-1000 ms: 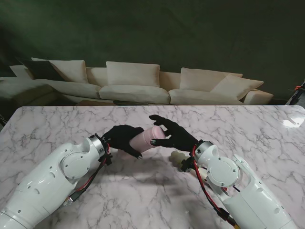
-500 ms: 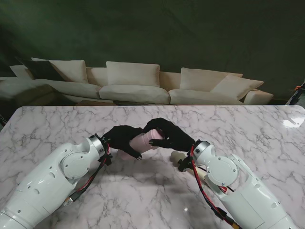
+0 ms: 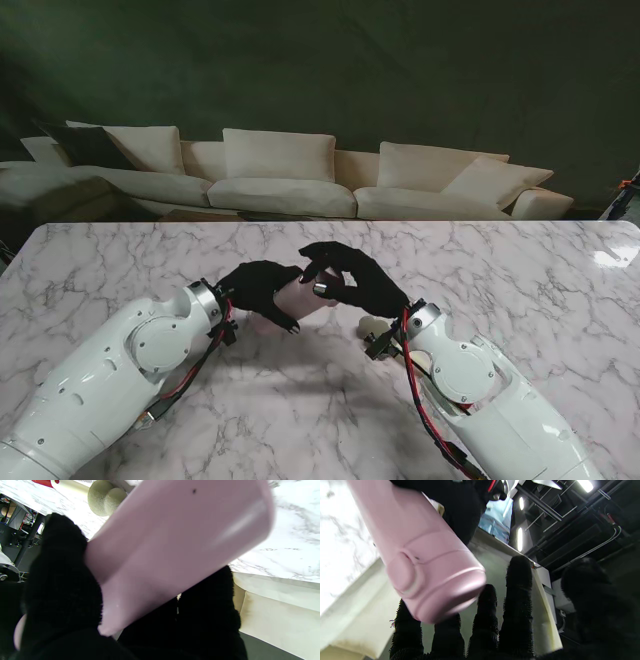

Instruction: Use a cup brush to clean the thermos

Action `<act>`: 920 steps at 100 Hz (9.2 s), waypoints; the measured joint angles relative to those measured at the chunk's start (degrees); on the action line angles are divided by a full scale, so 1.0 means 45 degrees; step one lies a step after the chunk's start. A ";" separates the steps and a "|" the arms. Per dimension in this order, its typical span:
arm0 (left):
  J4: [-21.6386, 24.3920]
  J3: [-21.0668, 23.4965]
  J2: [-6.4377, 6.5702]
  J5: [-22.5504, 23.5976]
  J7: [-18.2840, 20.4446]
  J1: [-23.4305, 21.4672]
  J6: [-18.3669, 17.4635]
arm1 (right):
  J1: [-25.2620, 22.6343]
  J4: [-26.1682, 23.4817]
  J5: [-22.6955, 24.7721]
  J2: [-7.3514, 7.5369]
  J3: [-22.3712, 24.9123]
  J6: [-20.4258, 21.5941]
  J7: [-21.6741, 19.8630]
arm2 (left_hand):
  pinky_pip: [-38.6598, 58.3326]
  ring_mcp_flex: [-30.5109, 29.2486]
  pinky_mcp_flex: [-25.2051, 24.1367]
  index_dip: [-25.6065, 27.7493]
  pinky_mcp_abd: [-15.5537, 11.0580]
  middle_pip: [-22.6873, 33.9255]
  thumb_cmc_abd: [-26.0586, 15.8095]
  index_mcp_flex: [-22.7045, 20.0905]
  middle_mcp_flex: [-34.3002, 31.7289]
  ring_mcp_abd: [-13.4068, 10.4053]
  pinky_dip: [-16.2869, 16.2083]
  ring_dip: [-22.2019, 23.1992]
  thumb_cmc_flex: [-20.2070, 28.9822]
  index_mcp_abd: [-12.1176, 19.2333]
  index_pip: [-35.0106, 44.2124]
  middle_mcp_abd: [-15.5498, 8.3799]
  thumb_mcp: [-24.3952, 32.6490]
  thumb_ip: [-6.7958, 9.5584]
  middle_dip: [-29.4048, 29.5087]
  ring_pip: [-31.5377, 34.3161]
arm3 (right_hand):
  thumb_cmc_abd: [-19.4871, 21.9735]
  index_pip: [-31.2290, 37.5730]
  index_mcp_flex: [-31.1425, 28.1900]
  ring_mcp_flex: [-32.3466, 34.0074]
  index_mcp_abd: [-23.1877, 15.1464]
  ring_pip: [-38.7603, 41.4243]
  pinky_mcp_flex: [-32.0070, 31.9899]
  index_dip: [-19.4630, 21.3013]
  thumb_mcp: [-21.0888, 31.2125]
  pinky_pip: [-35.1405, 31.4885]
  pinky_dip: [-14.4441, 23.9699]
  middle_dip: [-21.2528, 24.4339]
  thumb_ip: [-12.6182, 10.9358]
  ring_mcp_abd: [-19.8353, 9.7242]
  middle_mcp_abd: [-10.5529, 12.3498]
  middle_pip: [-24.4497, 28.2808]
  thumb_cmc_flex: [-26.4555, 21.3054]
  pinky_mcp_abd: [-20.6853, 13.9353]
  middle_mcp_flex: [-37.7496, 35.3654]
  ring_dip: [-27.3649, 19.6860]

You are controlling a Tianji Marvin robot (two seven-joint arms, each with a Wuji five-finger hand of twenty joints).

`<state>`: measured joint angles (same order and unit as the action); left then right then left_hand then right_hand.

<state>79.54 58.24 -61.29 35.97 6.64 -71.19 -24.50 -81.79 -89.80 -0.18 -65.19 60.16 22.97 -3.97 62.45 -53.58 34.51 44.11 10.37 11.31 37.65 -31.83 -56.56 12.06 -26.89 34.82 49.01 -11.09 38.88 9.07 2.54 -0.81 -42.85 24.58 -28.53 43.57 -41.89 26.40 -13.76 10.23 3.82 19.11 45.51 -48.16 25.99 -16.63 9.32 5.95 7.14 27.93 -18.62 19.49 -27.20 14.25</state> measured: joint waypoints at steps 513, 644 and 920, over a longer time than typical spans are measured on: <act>-0.0003 0.0074 0.0058 0.0360 -0.0033 -0.0011 0.0070 | 0.0488 0.0165 0.4818 0.0177 -0.0156 -0.1144 0.0425 | 0.0288 0.0004 -0.0057 0.0012 -0.0021 0.0560 0.0143 -0.0092 0.0026 -0.0022 -0.0054 0.0404 0.0000 0.0185 -0.0110 -0.0021 -0.0004 -0.0010 -0.0171 0.0507 | -0.0934 0.1035 0.1777 0.0141 -0.1623 0.3244 0.2365 0.0164 0.0497 -0.3376 0.1040 0.0066 0.0858 -0.0261 -0.1540 0.1003 -0.1595 -0.0617 0.3259 0.1682; -0.0183 0.0056 0.0043 0.0377 -0.0181 0.0125 -0.0087 | 0.0492 0.0686 0.5890 0.0068 -0.0032 -0.1200 0.2109 | 0.0382 0.0003 -0.0058 0.0012 -0.0021 0.0601 0.0143 -0.0093 0.0026 -0.0023 -0.0054 0.0404 0.0000 0.0176 -0.0111 -0.0021 -0.0004 -0.0010 -0.0171 0.0545 | -0.1202 -0.1087 0.6567 0.3603 0.1486 0.4279 0.6179 -0.0394 -0.3197 -0.4808 0.0257 -0.0318 -0.0618 -0.0689 -0.2240 0.1715 -0.1805 -0.2336 0.2967 0.1847; -0.0018 0.0385 0.0099 0.0633 -0.0058 -0.0188 -0.0001 | 0.2354 0.6892 0.9493 0.0755 0.1140 -0.4139 0.1764 | 0.0396 0.0000 -0.0050 0.0093 -0.0029 0.0618 0.0138 -0.0095 0.0026 -0.0045 -0.0177 0.0365 0.0000 0.0093 -0.0111 -0.0015 -0.0004 -0.0010 -0.0171 0.0551 | -0.2924 0.2226 0.3424 0.6739 0.0706 0.8049 0.9326 -0.0541 -0.0881 -0.6806 0.2097 -0.2674 0.2084 -0.0171 -0.3030 0.4625 -0.2630 -0.2688 -0.1631 0.4427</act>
<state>79.46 59.97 -60.85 38.82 6.37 -72.03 -24.51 -71.20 -58.78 42.54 -61.79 65.29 4.34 3.96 64.23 -53.58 34.28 44.53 10.24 14.09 38.27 -32.26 -56.44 11.86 -27.69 36.47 49.01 -10.67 38.38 9.00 2.52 -0.86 -43.62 27.06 -41.69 53.58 -26.48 56.72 -10.58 46.45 45.79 16.67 41.54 -78.79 35.43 -28.66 18.70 5.18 -6.50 48.75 -30.45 7.39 -34.54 34.17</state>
